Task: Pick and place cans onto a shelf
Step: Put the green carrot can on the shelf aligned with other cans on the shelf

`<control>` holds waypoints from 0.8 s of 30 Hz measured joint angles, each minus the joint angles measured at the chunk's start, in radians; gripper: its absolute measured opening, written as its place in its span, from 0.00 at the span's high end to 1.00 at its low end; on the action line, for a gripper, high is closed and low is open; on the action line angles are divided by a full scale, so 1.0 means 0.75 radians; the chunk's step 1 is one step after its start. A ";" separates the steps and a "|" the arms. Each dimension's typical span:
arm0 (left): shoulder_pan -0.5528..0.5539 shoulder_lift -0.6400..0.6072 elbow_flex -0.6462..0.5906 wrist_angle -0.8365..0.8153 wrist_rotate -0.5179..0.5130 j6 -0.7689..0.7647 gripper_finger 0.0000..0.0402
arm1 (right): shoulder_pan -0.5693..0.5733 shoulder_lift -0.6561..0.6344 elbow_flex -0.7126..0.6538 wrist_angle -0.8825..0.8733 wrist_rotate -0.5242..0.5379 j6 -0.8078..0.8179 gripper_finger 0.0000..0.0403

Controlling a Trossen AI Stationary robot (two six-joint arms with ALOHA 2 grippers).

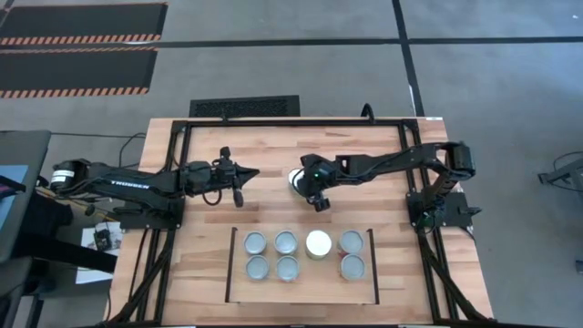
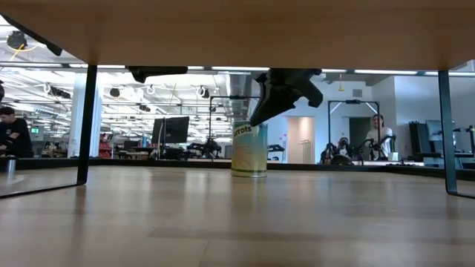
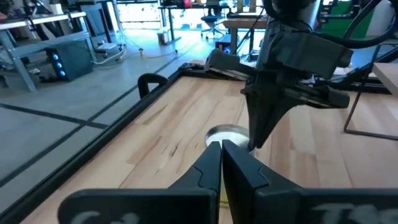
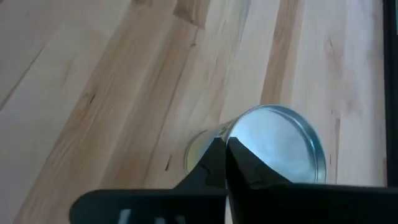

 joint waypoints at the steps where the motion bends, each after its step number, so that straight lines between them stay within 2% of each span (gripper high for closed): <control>1: 0.000 0.000 0.000 -0.002 -0.005 0.000 0.99 | 0.000 -0.011 -0.002 -0.007 -0.001 0.004 0.98; 6: 0.000 0.000 0.000 -0.006 -0.038 0.001 0.99 | 0.003 -0.103 -0.011 -0.108 -0.003 0.032 0.98; 12: -0.001 0.001 0.001 -0.016 -0.040 0.000 0.99 | 0.040 -0.320 -0.010 -0.171 0.030 0.159 0.99; 18: -0.001 0.001 0.001 -0.021 -0.040 0.000 0.99 | 0.154 -0.560 -0.009 -0.127 0.171 0.221 0.99; 24: -0.001 0.001 0.001 -0.025 -0.031 -0.006 0.99 | 0.322 -0.759 -0.007 0.035 0.175 0.293 0.99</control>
